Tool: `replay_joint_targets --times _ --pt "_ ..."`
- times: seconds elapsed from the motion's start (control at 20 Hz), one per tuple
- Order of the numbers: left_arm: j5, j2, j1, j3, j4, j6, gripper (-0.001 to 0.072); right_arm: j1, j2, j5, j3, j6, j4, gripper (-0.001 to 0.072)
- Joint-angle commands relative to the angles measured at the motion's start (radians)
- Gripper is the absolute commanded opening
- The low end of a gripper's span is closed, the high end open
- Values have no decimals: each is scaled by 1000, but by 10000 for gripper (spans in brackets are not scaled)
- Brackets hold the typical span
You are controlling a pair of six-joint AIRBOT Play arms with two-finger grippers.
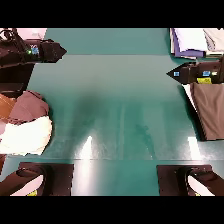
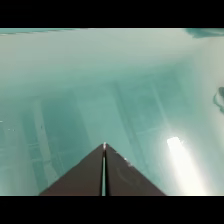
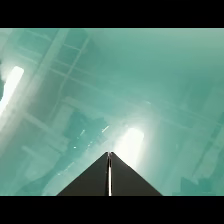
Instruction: Fold the shirts.
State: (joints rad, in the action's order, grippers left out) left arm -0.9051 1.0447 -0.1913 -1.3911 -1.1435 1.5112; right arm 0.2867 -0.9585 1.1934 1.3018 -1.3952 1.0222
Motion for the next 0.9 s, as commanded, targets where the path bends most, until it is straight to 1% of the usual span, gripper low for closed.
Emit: replay_joint_targets --times 0.0,0.5,0.55,0.65,0.85 --pt "0 0 0 -1 0 0 25 4 0 -3 1 1 -1 19" --pt "1 0 0 -1 0 0 25 4 0 -8 1 1 -1 19" --pt "17 0 0 -1 1 1 26 4 0 -9 1 1 -1 19" --pt "115 0 1 -1 2 0 25 4 0 -9 1 1 -1 19" --pt "216 -2 4 -7 3 2 25 4 0 -26 -15 1 -2 19"
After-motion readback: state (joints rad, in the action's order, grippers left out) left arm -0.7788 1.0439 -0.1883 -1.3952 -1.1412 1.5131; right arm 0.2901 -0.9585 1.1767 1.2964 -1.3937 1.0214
